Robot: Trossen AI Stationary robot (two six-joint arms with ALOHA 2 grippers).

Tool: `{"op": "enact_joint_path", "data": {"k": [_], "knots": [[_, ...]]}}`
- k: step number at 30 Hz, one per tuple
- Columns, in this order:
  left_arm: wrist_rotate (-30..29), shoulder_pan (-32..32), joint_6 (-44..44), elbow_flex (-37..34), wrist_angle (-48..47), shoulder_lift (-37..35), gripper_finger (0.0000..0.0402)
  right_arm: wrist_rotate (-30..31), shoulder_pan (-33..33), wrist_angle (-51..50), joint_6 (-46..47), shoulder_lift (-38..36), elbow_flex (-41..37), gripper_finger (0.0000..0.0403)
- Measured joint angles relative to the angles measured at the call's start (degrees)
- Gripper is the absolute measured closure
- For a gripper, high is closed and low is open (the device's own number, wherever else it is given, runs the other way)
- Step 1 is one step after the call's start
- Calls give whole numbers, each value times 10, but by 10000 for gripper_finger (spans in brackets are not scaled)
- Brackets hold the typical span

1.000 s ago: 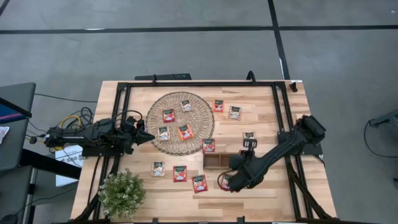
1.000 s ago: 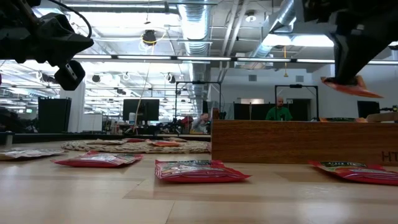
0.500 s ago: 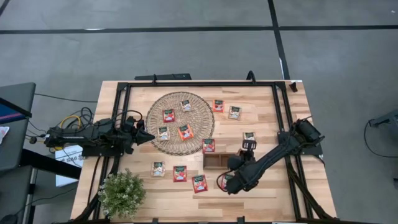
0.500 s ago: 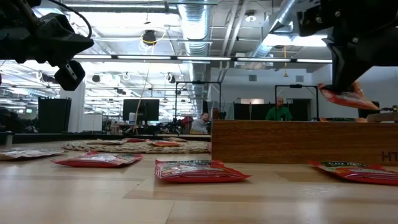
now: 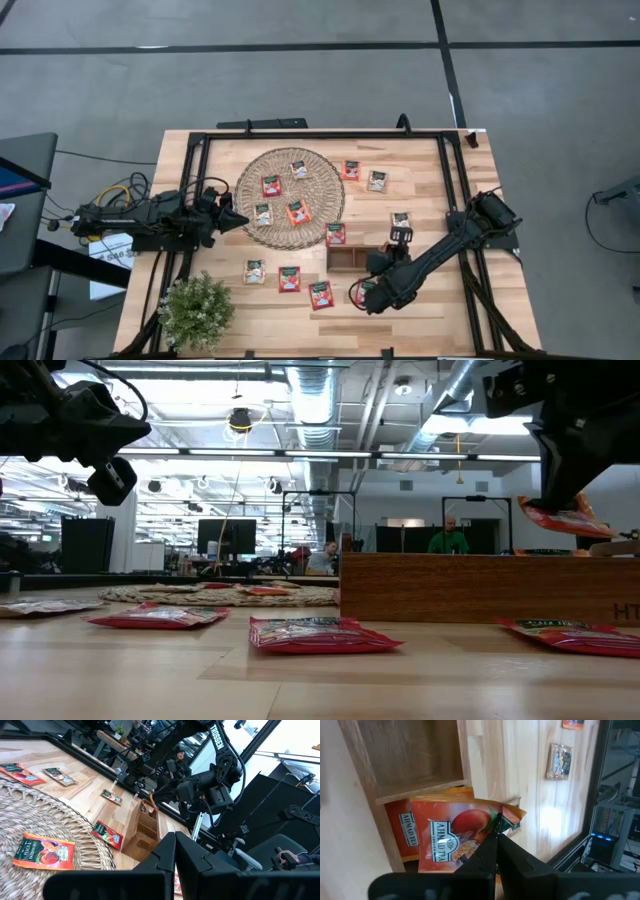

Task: Pick & Place Tea
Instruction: Put the orange tea bag into the right section of the wooden organizer

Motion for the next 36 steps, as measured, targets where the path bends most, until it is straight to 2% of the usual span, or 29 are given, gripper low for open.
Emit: {"op": "enact_joint_path", "data": {"k": [6,11,17,36], "knots": [[0,0,0,0,0,0,402,-2,0,0,0,0,-4,403],[0,0,0,0,0,0,402,-30,0,0,0,0,-21,403],[1,0,27,0,0,0,402,-30,-8,3,0,0,-21,403],[1,0,28,0,0,0,402,-30,-16,15,-11,0,-33,403]]}}
